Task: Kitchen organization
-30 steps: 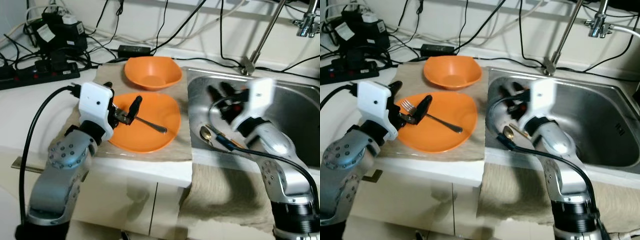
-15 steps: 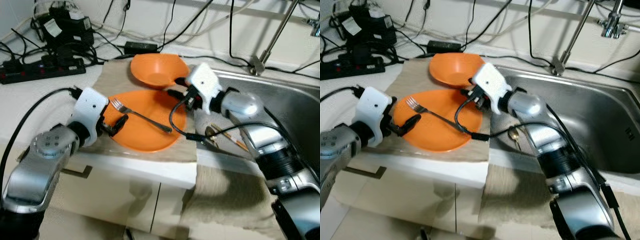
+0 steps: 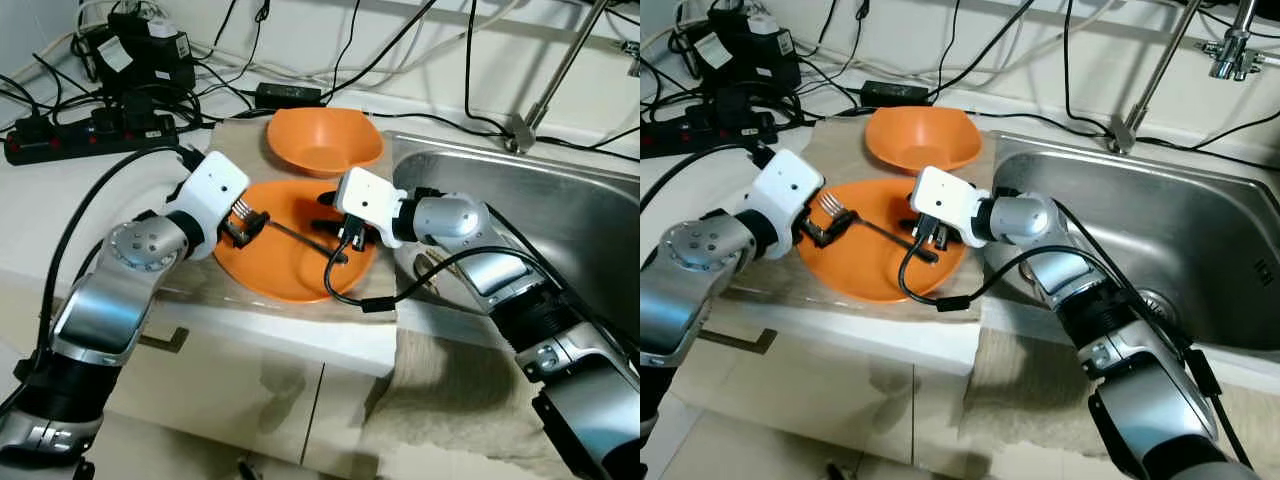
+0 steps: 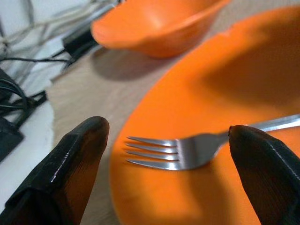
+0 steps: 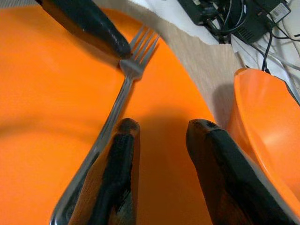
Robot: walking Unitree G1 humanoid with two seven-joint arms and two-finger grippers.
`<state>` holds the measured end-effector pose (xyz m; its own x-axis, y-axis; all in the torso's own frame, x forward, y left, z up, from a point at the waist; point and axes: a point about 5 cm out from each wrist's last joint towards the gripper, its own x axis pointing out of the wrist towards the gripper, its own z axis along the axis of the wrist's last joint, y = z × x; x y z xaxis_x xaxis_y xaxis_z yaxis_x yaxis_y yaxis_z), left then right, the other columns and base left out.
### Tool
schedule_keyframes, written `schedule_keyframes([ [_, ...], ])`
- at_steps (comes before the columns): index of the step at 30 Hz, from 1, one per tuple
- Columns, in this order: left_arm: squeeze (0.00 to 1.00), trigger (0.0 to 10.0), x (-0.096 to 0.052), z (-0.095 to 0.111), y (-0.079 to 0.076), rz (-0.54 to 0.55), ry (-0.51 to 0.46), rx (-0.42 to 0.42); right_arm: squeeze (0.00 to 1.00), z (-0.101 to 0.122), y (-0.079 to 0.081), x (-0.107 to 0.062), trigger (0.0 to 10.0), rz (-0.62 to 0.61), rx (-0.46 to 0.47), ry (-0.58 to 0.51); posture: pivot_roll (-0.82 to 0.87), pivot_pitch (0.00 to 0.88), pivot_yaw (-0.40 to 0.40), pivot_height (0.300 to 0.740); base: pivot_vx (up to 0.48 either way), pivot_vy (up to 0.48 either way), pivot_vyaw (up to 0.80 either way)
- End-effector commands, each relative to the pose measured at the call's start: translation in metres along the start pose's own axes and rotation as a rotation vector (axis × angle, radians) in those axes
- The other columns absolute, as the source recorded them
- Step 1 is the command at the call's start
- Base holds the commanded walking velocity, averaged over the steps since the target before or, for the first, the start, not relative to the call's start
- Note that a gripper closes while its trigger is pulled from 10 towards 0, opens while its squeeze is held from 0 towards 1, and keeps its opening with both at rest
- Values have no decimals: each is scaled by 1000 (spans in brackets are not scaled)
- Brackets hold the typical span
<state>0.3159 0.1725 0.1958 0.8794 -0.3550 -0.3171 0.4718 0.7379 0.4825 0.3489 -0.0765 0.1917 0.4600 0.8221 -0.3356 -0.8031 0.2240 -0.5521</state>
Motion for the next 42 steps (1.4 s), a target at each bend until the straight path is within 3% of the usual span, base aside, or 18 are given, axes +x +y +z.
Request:
schedule_keyframes([
  [1,0,10000,4,2,1,-17,13,47,0,2,-6,-6,10000,44,-59,27,-33,0,-46,740,0,0,0],
  [15,0,10000,12,0,-1,-40,48,99,0,-7,-3,-7,10000,77,-176,116,-42,0,-42,740,0,0,0],
  [34,0,10000,33,0,-13,-71,93,94,0,11,9,-1,10000,147,-190,22,-51,0,-32,740,0,0,0],
  [40,0,10000,39,4,-9,-17,80,67,0,19,1,-5,10000,82,-152,-30,-49,0,-33,740,0,0,0],
  [42,0,10000,42,8,-1,43,64,13,0,24,-9,-10,10000,-11,-126,-63,-46,0,-36,740,0,0,0],
])
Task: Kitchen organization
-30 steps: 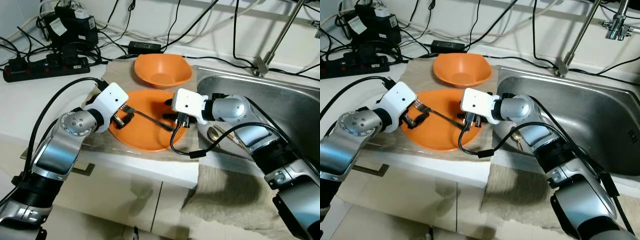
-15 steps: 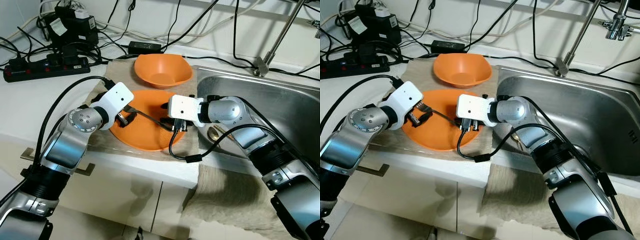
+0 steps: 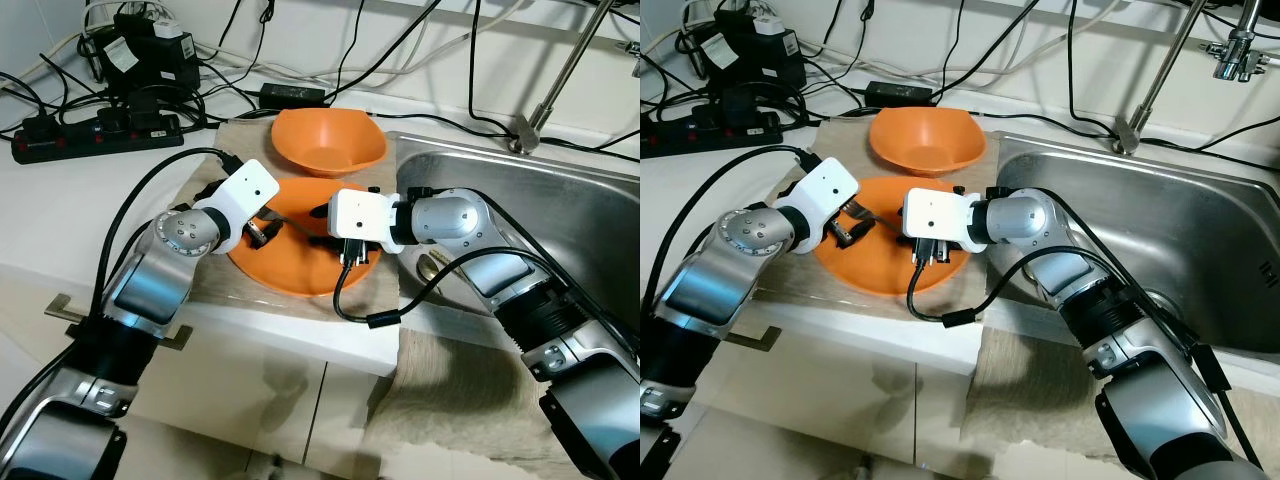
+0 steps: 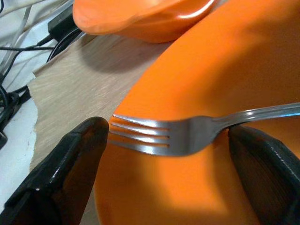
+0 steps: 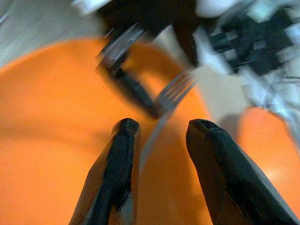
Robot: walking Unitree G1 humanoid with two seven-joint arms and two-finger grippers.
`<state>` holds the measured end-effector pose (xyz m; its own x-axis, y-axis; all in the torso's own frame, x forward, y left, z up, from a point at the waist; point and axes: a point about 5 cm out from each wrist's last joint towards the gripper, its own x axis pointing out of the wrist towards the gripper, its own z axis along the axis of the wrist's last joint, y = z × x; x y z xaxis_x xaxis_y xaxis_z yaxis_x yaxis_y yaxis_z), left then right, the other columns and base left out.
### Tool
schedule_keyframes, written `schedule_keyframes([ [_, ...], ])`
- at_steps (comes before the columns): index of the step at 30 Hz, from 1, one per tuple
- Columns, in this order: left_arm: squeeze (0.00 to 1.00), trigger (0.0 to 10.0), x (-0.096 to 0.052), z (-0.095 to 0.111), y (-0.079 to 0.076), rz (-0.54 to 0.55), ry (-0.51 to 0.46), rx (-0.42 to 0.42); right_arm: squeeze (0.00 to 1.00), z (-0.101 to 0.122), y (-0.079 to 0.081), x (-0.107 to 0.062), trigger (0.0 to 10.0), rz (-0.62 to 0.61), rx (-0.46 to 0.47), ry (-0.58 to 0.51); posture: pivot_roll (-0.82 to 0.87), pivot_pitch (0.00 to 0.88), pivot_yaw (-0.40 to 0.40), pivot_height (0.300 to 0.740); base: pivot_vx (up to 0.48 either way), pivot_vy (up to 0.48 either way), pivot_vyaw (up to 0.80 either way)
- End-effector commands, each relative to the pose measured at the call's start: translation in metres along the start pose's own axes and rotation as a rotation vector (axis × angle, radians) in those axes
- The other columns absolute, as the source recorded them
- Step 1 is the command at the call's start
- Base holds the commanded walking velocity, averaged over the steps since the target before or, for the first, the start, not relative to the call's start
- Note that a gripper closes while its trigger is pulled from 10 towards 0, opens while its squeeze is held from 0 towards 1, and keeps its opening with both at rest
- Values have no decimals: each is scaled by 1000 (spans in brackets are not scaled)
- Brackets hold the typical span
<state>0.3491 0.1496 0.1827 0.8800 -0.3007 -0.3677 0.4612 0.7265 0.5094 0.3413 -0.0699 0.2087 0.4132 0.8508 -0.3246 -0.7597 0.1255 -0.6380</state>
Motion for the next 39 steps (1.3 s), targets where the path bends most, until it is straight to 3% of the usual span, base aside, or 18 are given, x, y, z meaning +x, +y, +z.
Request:
schedule_keyframes([
  [1,0,10000,0,4,6,28,-8,-15,0,3,-8,-6,10000,-48,6,-16,-46,0,-36,740,0,0,0],
  [2,0,10000,3,7,25,145,-65,-37,0,0,-23,-20,10000,-212,75,-32,-46,0,-35,740,0,0,0],
  [3,0,10000,3,9,32,186,-97,-40,0,-2,-27,-26,10000,-264,107,-35,-46,0,-35,740,0,0,0],
  [7,0,10000,-1,20,40,214,-179,-113,0,-13,-31,-43,10000,-354,165,-16,-50,0,-34,740,0,0,0],
  [8,0,10000,-2,24,42,207,-208,-158,0,-17,-30,-49,10000,-375,185,-5,-50,0,-34,740,0,0,0],
  [9,0,10000,-8,43,35,102,-315,-279,0,-34,-21,-64,10000,-426,254,49,-53,0,-30,740,0,0,0],
  [11,0,10000,-11,52,29,29,-357,-318,0,-43,-12,-70,10000,-439,276,83,-57,0,-26,740,0,0,0],
  [14,0,10000,-12,55,23,-15,-364,-304,0,-47,-6,-71,10000,-442,285,102,-59,0,-25,740,0,0,0],
  [15,0,10000,-12,52,18,-36,-334,-264,0,-48,-1,-69,10000,-447,294,108,-62,0,-19,740,0,0,0],
  [17,0,10000,-12,52,18,-36,-334,-264,0,-48,-1,-69,10000,-447,294,108,-62,0,-19,740,0,0,0],
  [18,0,10000,-12,43,14,-39,-272,-188,0,-46,4,-60,10000,-459,302,101,-71,0,-9,740,0,0,0],
  [20,0,10000,-14,35,14,-26,-239,-137,0,-43,6,-50,10000,-465,303,87,-74,0,-2,740,0,0,0],
  [22,0,10000,-14,35,14,-26,-239,-137,0,-43,6,-50,10000,-465,303,87,-74,0,-2,740,0,0,0],
  [25,0,10000,-33,13,21,-36,-165,-104,0,-32,3,-26,10000,-384,218,89,-64,0,-14,740,0,0,0],
  [28,0,10000,-37,10,21,-52,-157,-99,0,-31,2,-23,10000,-369,215,89,-64,0,-14,740,0,0,0],
  [31,0,10000,-54,2,26,-142,-184,-171,0,-30,-7,-10,10000,-294,161,117,-50,0,-34,740,0,0,0],
  [35,0,10000,-74,1,24,-268,-261,-190,0,-31,-14,4,10000,-249,136,136,-43,0,-40,740,0,0,0],
  [39,0,10000,-84,-10,20,-327,-173,-118,0,-32,-14,17,10000,-175,68,180,-33,0,-49,740,0,0,0],
])
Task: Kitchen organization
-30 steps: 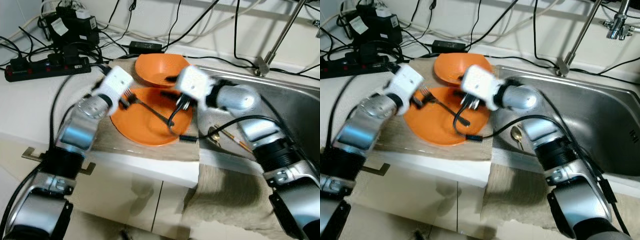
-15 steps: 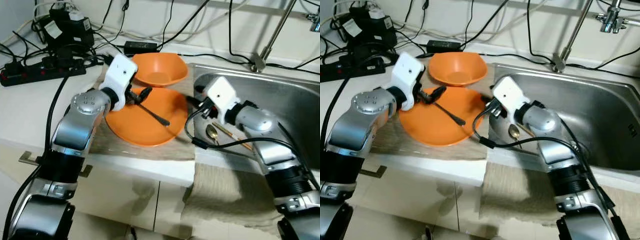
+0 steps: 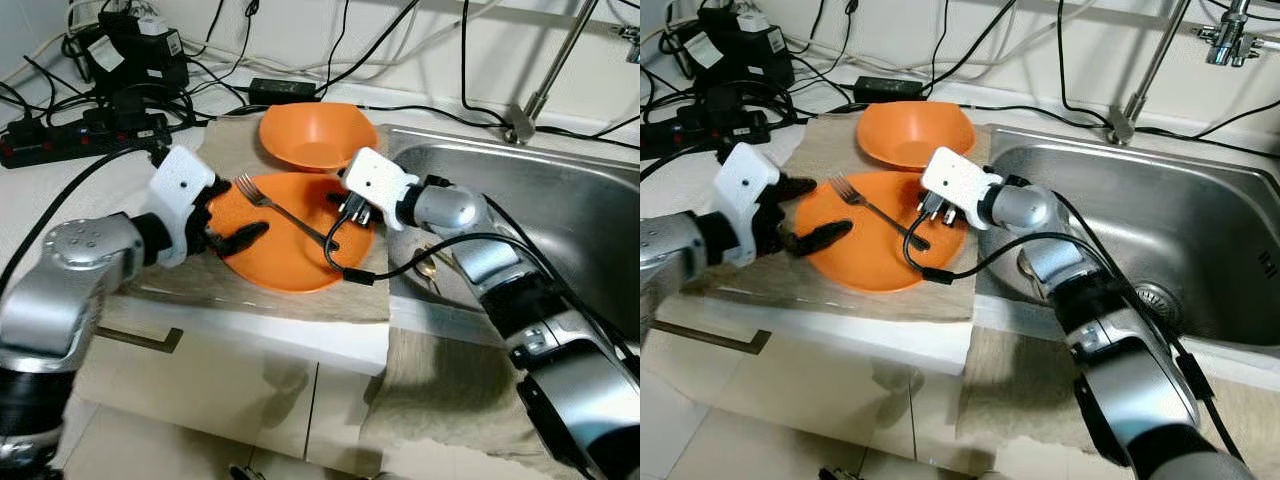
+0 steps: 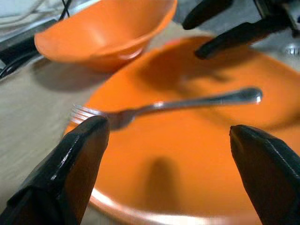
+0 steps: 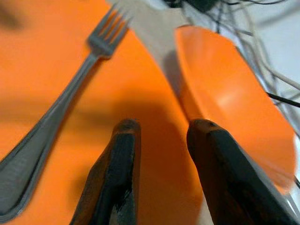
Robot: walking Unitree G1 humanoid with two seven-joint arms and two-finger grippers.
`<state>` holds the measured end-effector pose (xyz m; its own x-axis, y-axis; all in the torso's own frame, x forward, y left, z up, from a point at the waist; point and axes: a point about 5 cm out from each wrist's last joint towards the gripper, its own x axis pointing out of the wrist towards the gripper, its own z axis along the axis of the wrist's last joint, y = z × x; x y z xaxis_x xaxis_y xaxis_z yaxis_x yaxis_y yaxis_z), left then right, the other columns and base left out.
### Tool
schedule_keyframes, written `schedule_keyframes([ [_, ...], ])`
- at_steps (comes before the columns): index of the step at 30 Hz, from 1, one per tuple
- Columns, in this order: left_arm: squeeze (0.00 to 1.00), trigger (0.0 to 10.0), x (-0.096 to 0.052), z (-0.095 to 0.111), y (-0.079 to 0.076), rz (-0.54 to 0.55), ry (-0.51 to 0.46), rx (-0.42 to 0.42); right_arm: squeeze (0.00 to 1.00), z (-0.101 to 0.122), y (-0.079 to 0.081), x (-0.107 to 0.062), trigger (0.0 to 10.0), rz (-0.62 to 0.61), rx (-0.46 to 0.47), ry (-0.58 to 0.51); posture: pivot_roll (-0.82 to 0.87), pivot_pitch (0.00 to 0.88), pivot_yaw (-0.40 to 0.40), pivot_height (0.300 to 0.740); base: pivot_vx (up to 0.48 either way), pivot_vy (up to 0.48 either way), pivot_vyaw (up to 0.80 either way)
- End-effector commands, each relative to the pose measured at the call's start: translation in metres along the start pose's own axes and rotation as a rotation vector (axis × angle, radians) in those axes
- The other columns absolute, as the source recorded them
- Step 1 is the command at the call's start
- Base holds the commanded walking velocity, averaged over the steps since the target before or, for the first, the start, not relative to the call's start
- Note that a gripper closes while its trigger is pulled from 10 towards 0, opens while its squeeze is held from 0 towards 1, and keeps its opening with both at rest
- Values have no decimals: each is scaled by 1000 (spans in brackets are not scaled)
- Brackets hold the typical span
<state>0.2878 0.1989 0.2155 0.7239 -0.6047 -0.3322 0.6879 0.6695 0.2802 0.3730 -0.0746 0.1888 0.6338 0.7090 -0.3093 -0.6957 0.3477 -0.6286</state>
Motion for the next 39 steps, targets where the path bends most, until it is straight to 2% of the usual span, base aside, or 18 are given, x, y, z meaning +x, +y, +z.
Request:
schedule_keyframes([
  [1,0,10000,-2,2,-5,-39,21,22,0,1,-1,3,10000,45,-50,18,-33,0,-49,740,0,0,0],
  [10,0,10000,-10,-4,-7,-52,71,15,0,1,7,7,10000,216,-92,16,-25,0,-59,740,0,0,0],
  [20,0,10000,-8,-5,-7,-52,84,7,0,5,12,8,10000,303,-102,-31,-29,0,-54,740,0,0,0],
  [27,0,10000,-6,-3,-6,-46,79,5,0,8,25,12,10000,354,-83,-62,-31,0,-52,740,0,0,0],
  [31,0,10000,-5,-4,-3,-9,81,-4,0,11,42,19,10000,394,-69,-96,-33,0,-51,740,0,0,0],
  [35,0,10000,-4,-4,3,38,78,-22,0,18,45,23,10000,368,-39,-134,-33,0,-51,740,0,0,0],
  [37,0,10000,-3,-2,8,83,58,-52,0,27,38,25,10000,305,19,-180,-33,0,-51,740,0,0,0],
  [38,0,10000,1,4,14,151,16,-114,0,35,23,24,10000,209,85,-225,-31,0,-53,740,0,0,0],
  [39,0,10000,3,6,15,176,0,-158,0,36,16,23,10000,167,104,-238,-27,0,-56,740,0,0,0],
])
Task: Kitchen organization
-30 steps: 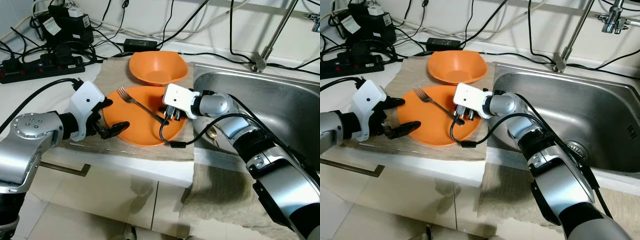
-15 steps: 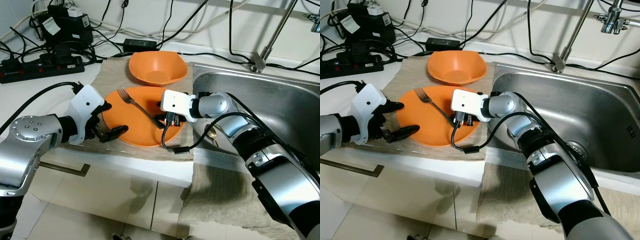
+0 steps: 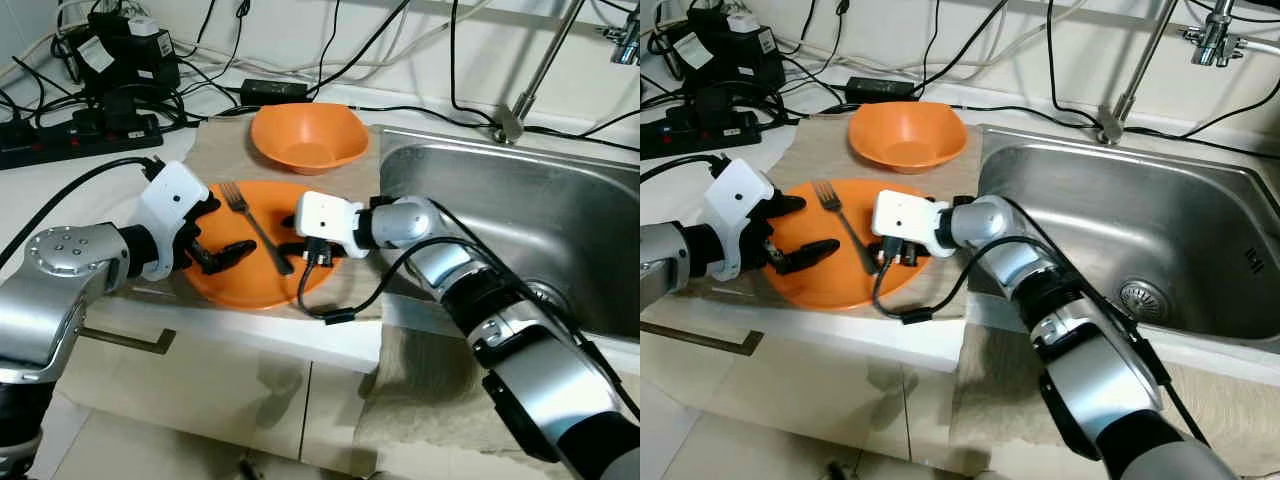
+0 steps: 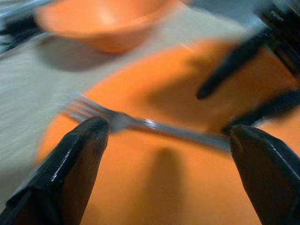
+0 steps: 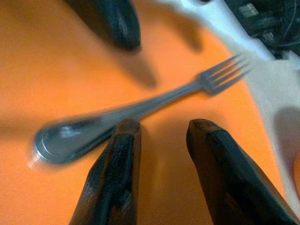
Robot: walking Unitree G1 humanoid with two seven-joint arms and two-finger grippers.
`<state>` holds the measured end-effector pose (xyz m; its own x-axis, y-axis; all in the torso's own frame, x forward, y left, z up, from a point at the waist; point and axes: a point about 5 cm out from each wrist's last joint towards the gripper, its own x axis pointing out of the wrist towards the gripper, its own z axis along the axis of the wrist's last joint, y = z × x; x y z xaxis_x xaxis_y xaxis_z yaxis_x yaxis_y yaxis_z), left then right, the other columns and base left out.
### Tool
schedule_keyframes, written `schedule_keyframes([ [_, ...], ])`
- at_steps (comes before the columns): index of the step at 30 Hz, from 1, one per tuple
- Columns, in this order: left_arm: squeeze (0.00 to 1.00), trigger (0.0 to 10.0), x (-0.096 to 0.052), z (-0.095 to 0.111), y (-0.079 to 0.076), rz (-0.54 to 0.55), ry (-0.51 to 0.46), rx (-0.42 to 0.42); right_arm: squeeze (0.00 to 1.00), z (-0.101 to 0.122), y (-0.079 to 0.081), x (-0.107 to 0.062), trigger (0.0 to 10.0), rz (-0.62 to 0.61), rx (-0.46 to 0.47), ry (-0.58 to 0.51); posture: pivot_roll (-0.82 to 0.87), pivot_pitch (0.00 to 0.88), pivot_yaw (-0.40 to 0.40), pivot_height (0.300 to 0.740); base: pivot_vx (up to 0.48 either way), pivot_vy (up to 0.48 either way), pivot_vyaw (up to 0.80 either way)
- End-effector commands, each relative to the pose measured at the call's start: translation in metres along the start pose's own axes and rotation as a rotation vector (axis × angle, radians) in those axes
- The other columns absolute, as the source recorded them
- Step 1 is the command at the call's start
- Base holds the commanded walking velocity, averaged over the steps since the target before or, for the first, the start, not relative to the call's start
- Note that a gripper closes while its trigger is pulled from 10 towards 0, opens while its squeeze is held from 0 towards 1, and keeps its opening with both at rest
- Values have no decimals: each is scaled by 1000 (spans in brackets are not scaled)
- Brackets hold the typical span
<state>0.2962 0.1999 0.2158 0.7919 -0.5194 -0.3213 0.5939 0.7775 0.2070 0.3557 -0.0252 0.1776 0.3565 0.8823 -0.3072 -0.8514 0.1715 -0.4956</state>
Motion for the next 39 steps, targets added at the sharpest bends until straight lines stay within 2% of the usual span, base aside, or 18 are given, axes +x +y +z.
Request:
schedule_keyframes([
  [1,0,10000,0,8,8,79,-27,-71,0,12,-22,-10,10000,-124,30,-58,-27,0,-56,740,0,0,0],
  [2,0,10000,4,8,8,106,-28,-142,0,13,-31,-17,10000,-197,52,-62,-27,0,-56,740,0,0,0],
  [3,0,10000,4,8,8,106,-28,-142,0,13,-31,-17,10000,-197,52,-62,-27,0,-56,740,0,0,0],
  [5,0,10000,15,6,3,139,4,-255,0,9,-49,-36,10000,-329,72,-45,-28,0,-52,740,0,0,0],
  [10,0,10000,30,7,-9,162,70,-315,0,-7,-54,-64,10000,-396,49,26,-31,0,-49,740,0,0,0],
  [11,43,10000,34,9,-13,155,65,-331,0,-10,-53,-70,10000,-408,57,32,-33,0,-46,740,0,0,0],
  [12,678,10000,38,12,-16,152,64,-343,0,-13,-51,-77,10000,-414,68,31,-34,0,-44,740,0,0,0],
  [13,678,10000,40,15,-18,151,65,-351,0,-14,-49,-81,10000,-418,76,29,-34,0,-44,740,0,0,0],
  [14,1000,10000,43,16,-19,151,70,-348,0,-15,-46,-85,10000,-416,86,18,-35,0,-42,740,0,0,0],
  [18,1000,10000,49,19,-20,172,89,-373,0,-14,-25,-98,10000,-368,196,-96,-40,0,-35,740,0,0,0],
  [19,1000,10000,49,17,-18,206,152,-355,0,-19,-14,-108,10000,-347,236,-114,-43,0,-31,740,0,0,0],
  [22,1000,10000,49,13,-16,233,198,-331,0,-24,-5,-116,10000,-337,252,-111,-45,0,-28,740,0,0,0],
  [23,333,10000,49,9,-16,255,237,-314,0,-27,3,-123,10000,-331,259,-104,-48,0,-24,740,0,0,0],
  [24,333,10000,49,7,-15,263,256,-303,0,-28,7,-126,10000,-327,262,-101,-48,0,-24,740,0,0,0],
  [25,59,10000,49,6,-16,266,262,-299,0,-29,11,-128,10000,-322,266,-99,-49,0,-23,740,0,0,0],
  [26,0,10000,51,5,-16,267,267,-306,0,-29,16,-131,10000,-314,273,-95,-53,0,-17,740,0,0,0],
  [34,0,10000,62,10,-30,163,210,-463,0,-24,37,-146,10000,-279,331,-72,-65,0,-9,740,0,0,0],
  [39,0,10000,62,13,-28,167,201,-462,0,-25,39,-148,10000,-278,332,-58,-65,0,-10,740,0,0,0],
])
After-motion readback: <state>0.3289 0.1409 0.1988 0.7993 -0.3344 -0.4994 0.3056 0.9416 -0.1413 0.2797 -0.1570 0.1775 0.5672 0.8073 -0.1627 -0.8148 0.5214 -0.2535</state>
